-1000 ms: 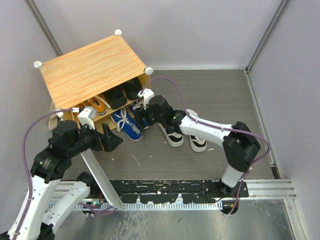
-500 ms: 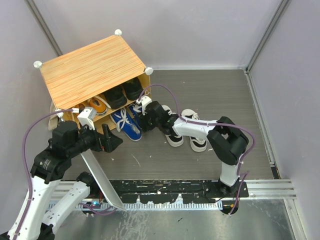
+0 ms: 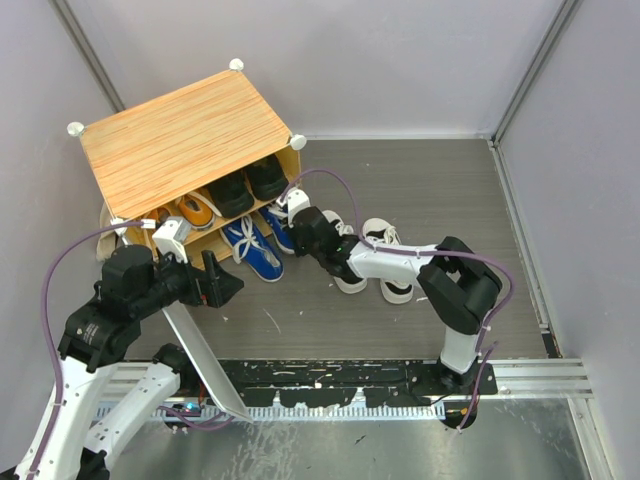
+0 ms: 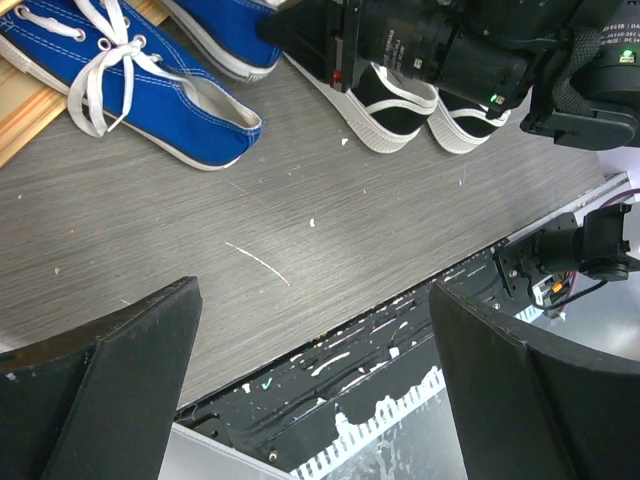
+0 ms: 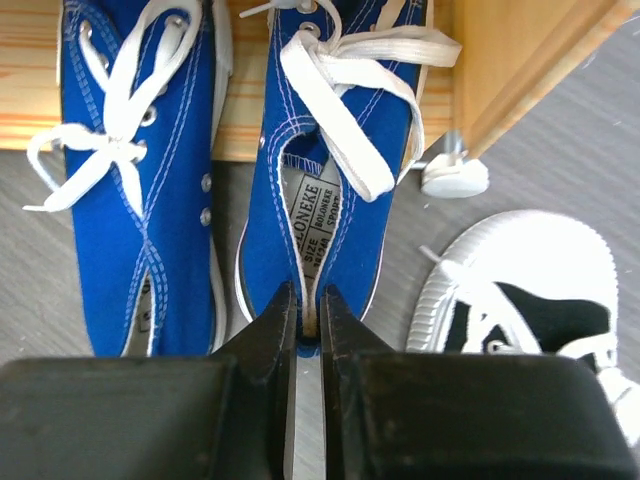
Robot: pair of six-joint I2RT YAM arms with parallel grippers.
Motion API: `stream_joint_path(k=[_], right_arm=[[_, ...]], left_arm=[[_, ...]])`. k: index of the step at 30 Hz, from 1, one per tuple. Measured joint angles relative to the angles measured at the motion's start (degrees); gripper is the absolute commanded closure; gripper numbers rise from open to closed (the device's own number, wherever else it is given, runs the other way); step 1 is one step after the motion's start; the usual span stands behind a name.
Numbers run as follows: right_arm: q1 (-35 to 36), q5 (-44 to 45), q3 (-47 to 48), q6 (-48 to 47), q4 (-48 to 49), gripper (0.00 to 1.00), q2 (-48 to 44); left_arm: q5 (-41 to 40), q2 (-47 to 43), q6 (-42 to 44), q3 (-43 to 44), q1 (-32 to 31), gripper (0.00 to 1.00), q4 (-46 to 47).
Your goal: Place and organize the shoes in the shoe cabinet
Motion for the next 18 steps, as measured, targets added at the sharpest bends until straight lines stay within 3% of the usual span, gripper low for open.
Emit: stream_joint_path(k=[7,18], right_arm=[[-1.44,2.32,3.15,-3.10,0.83,0.99,0.13],[-4.17,0.52,9.25,-6.25,7.58,0.99,10.10]], left_arm=[[0.07,0.15,-0.02,0.00,0.00,0.02,0.07],[0.04,0.42,-0.02,-0.31,0.00,0.02,0.04]])
